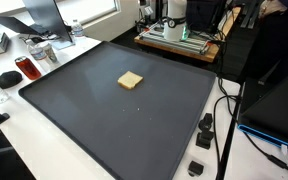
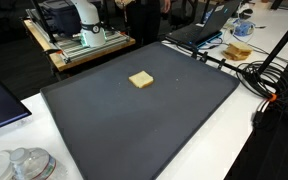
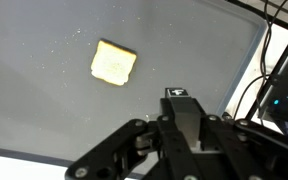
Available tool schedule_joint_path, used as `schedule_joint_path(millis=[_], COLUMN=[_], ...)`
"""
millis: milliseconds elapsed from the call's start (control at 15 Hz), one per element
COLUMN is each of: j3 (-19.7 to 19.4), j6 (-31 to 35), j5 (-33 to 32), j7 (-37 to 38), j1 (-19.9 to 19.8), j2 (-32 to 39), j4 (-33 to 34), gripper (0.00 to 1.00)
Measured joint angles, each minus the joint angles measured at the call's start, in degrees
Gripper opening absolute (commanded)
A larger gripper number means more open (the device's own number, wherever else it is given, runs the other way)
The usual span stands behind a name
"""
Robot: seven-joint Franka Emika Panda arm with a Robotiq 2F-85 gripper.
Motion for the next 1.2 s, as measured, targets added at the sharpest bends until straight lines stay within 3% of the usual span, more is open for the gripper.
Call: schedule_joint_path(millis=[200,467,867,1200], j3=[0.0,0.4,2.7,3.4], j6=[0.8,9.5,27.4,34.5], j5=[0.3,0.2,-1.7,-12.5], j7=[0.0,4.8,19.4,37.2], j1=[0.1,0.0,-0.2,-0.6], j2=[0.3,2.0,10.1,18.3], j4=[-0.4,-3.9,-8.7,-8.8], gripper=[0.06,0.06,0.06,0.06])
